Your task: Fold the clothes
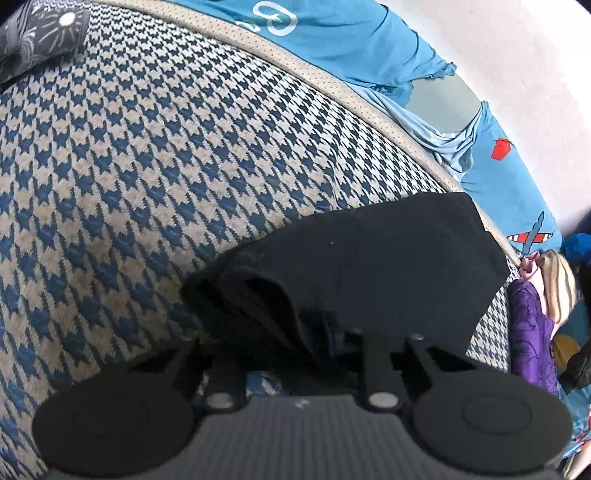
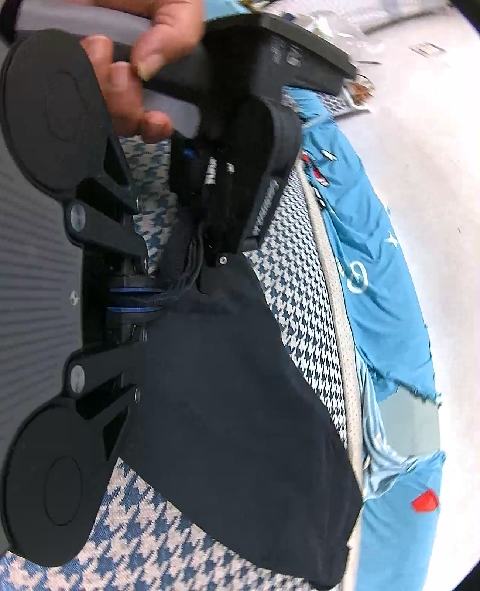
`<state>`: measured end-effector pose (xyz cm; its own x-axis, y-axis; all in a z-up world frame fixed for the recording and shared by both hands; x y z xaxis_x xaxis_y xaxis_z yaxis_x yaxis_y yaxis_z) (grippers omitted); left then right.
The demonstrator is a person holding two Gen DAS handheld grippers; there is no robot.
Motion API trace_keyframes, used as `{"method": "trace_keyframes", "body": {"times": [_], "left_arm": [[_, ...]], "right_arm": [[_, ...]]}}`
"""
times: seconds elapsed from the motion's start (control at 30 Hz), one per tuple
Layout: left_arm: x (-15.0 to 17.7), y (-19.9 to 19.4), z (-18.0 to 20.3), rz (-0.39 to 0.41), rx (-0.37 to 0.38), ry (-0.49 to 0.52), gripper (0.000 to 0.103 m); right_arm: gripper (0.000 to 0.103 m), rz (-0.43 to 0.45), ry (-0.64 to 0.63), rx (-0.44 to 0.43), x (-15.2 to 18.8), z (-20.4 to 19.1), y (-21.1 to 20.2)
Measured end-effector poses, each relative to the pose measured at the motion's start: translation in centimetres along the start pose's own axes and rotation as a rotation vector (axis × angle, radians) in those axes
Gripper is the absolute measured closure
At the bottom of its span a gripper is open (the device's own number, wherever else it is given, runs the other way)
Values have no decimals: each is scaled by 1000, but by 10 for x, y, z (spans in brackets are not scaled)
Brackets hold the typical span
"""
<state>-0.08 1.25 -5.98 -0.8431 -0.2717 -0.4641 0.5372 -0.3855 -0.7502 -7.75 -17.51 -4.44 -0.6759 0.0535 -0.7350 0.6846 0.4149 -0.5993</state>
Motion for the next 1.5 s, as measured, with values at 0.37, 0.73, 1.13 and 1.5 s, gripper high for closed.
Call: {"method": "trace_keyframes", "body": {"times": [0.37,0.73,1.13,1.5], "left_arm": [[-1,0,3,15,-14,23,88],[-1,5,8,18,-34,53,86],[6,2,17,68,-74,149,96],[3,-21,2,140,-126,157,98]], "right_arm": [[59,-17,-185,-2,21,-17,-6],[62,10,-355,84,40,-35,2],[95,35,-354,109,39,-36,1],[95,55,-280,67,28,-47,-4]]}}
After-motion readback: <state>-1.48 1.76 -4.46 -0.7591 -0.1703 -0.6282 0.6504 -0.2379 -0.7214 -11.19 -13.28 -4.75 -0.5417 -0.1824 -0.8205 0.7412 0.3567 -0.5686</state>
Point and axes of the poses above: each gripper's, at about its wrist camera, not at the fingertips, and y roughly the way its jaws point, z to its right, x to its underside, the point moved 2 cm from there along y, roughly the way its jaws point, and after that the axes turned 4 degrees about y, right-handed, at the moved point
